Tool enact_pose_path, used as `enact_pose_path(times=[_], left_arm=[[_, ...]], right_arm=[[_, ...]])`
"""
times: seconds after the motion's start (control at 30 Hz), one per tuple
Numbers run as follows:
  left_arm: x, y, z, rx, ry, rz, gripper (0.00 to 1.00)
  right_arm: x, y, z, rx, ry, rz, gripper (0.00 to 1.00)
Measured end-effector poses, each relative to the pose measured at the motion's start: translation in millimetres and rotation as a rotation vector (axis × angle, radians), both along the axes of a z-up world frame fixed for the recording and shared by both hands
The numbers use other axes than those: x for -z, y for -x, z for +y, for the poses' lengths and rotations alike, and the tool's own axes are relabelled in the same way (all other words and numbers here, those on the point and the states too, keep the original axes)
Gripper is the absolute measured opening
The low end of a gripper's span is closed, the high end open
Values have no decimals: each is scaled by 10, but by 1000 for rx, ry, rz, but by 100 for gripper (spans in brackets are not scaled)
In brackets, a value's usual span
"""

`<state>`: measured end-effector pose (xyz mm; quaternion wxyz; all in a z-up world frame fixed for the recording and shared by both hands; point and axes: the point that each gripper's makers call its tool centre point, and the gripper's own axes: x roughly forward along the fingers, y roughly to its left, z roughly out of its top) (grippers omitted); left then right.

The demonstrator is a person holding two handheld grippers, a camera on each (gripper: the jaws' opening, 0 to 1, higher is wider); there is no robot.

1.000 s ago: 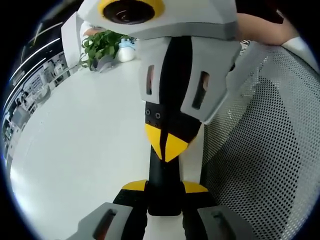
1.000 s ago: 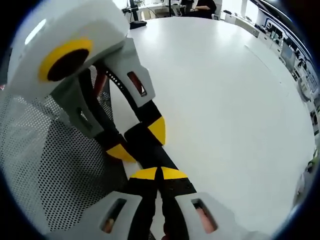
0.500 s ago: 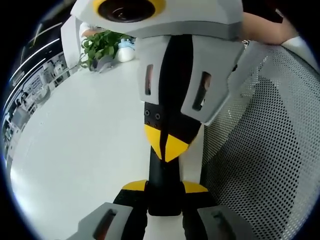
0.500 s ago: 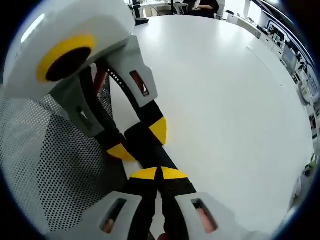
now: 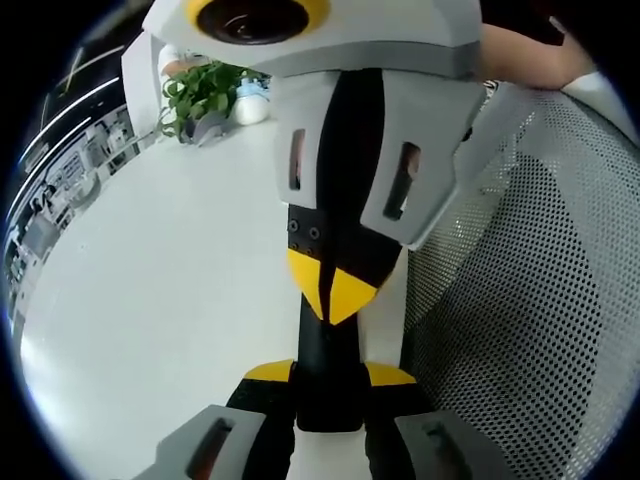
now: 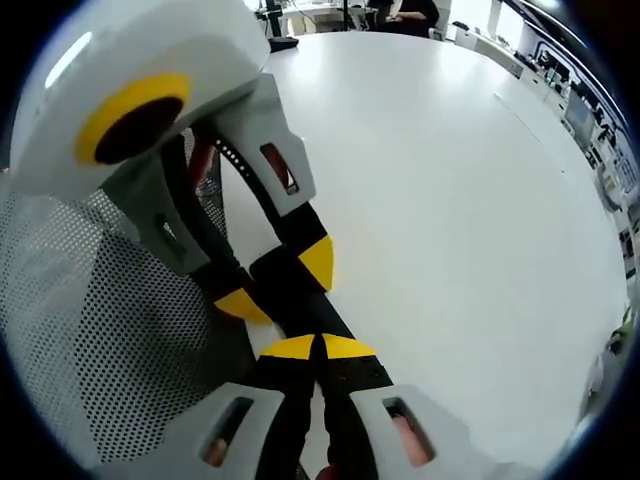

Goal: Press the specified remote control buttons in sequence, fully releasing each button before pressing the next.

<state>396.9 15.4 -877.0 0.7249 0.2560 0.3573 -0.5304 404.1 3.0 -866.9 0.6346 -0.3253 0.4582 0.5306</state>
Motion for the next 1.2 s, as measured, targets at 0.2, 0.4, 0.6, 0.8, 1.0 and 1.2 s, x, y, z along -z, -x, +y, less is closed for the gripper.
enact_pose_path(times=[0.2,0.4,0.6,0.8,1.0,1.2], left_arm=[[1,2,1,1,-1,0,25],[-1,4,0,0,-2,1,25],[-6,7,-3,-2,-1,1,25],[-6,7,-3,-4,1,1,25],[-7,7,-2,-5,4,0,25],[-4,1,-2,-3,10,-2,25]], right_arm=[[12,21,42,-26,-3,-10,0],[16,16,35,-16,-12,-6,0],[12,16,33,-26,-25,-14,0],[15,27,36,-75,-36,-40,0],[13,25,37,-82,-34,-43,0],[12,17,26,-77,-64,-34,0]])
